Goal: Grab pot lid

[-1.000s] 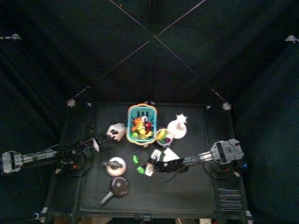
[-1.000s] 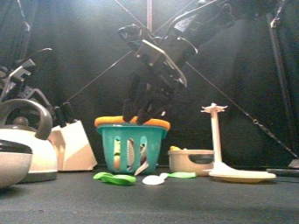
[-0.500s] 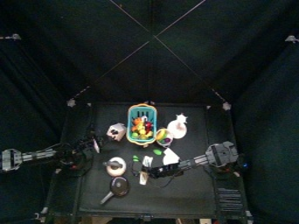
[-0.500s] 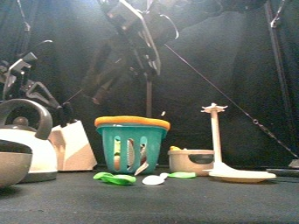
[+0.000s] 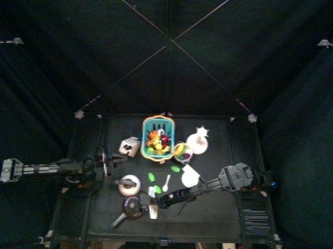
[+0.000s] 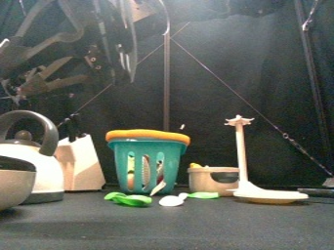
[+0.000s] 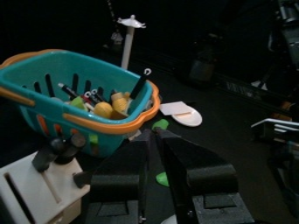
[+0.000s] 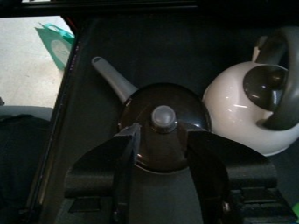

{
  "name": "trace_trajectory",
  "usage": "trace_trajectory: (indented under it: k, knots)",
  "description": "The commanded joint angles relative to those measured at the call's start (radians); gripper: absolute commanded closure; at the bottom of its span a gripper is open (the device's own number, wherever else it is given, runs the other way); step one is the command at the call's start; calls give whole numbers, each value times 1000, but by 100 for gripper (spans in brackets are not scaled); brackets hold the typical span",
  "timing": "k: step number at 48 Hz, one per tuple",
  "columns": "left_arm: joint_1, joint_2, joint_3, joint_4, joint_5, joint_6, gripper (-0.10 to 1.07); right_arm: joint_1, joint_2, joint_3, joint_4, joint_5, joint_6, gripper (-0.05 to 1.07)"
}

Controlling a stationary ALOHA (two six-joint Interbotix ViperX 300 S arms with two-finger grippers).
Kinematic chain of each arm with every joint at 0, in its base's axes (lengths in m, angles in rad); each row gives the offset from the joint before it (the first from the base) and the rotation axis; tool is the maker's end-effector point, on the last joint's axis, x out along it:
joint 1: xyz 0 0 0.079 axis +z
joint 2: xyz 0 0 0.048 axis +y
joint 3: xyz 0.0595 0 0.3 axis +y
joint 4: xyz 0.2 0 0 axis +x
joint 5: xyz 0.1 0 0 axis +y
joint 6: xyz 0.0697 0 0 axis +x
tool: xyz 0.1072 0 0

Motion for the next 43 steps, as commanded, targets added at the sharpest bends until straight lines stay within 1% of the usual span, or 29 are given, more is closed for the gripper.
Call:
trace_trajectory:
  k: [1, 13, 29, 43]
  knots:
    - [-8, 3, -21, 9, -12, 0, 39, -11, -2, -51, 2, -5, 0, 25]
    - [-8, 5, -17, 9, -12, 0, 39, -11, 52, -97, 11, 5, 0, 25]
    - [-6, 5, -11, 8, -11, 0, 39, -17, 83, -106, 25, 57, 0, 25]
    - [-6, 3, -9, 8, -9, 0, 39, -17, 121, -149, 25, 67, 0, 25]
